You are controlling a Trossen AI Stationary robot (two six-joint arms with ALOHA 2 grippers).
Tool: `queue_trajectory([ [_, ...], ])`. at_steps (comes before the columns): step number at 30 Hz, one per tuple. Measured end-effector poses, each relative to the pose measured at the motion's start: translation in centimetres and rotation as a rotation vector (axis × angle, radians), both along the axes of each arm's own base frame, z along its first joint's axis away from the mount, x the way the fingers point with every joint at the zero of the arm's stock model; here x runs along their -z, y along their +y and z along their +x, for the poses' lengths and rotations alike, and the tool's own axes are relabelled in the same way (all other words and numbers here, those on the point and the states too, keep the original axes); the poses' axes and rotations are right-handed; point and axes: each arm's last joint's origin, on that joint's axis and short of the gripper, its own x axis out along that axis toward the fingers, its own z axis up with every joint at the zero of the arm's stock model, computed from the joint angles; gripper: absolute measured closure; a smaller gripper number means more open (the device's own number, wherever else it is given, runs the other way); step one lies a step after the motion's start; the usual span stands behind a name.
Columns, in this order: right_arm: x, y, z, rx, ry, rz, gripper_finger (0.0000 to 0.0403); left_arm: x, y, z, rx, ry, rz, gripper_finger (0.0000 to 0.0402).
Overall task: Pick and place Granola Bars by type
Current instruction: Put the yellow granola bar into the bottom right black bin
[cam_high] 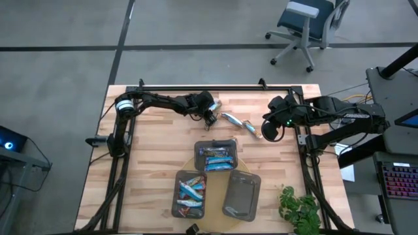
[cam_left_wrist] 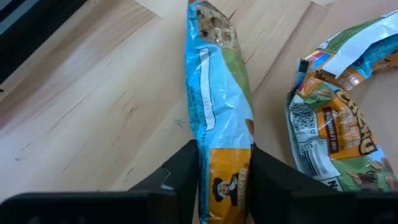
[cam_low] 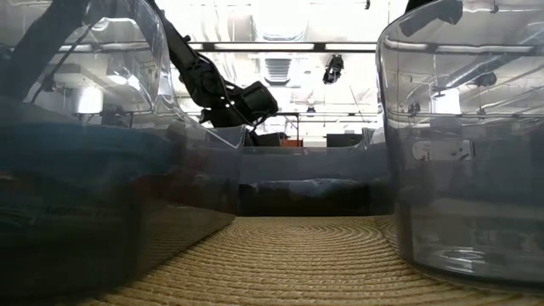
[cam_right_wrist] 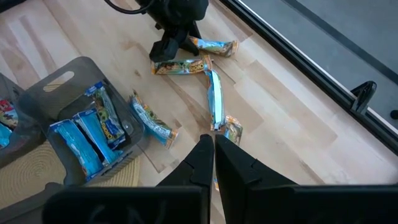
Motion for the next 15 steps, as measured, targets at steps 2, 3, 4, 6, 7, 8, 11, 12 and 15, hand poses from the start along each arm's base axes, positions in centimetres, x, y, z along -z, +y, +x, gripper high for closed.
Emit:
queue_trajectory([
  [2, 0.0, 0.0, 0.0, -0.002, 0.001, -0.001, 0.0394, -0.05, 0.01, -0.02, -0.001, 0.0, 0.0, 0.0314],
  [3, 0.0, 0.0, 0.0, -0.002, 0.001, -0.002, 0.0394, -0.06, 0.01, -0.02, -0.001, 0.0, 0.001, 0.0319],
  [4, 0.0, 0.0, 0.0, -0.002, 0.001, -0.002, 0.0394, -0.06, 0.01, -0.03, -0.001, 0.0, 0.0, 0.0323],
  [6, 0.0, 0.0, 0.0, -0.003, 0.001, -0.002, 0.0394, -0.07, 0.0, -0.04, -0.001, 0.001, -0.001, 0.033],
  [7, 0.0, 0.0, 0.0, -0.003, 0.001, -0.002, 0.0394, -0.07, 0.01, -0.04, -0.001, 0.001, -0.001, 0.0333],
  [8, -0.01, 0.0, 0.0, -0.003, 0.001, -0.002, 0.0394, -0.08, 0.01, -0.05, -0.001, 0.001, -0.001, 0.0336],
  [11, 0.0, 0.0, 0.0, -0.003, 0.001, -0.002, 0.0394, -0.08, 0.01, -0.05, -0.002, 0.001, -0.001, 0.034],
  [12, 0.0, 0.0, 0.0, -0.003, 0.001, -0.001, 0.0394, -0.08, 0.01, -0.05, -0.002, 0.001, -0.001, 0.0341],
  [15, 0.0, 0.0, 0.0, -0.003, 0.001, -0.002, 0.0394, -0.11, 0.01, -0.05, -0.001, 0.0, -0.001, 0.0341],
])
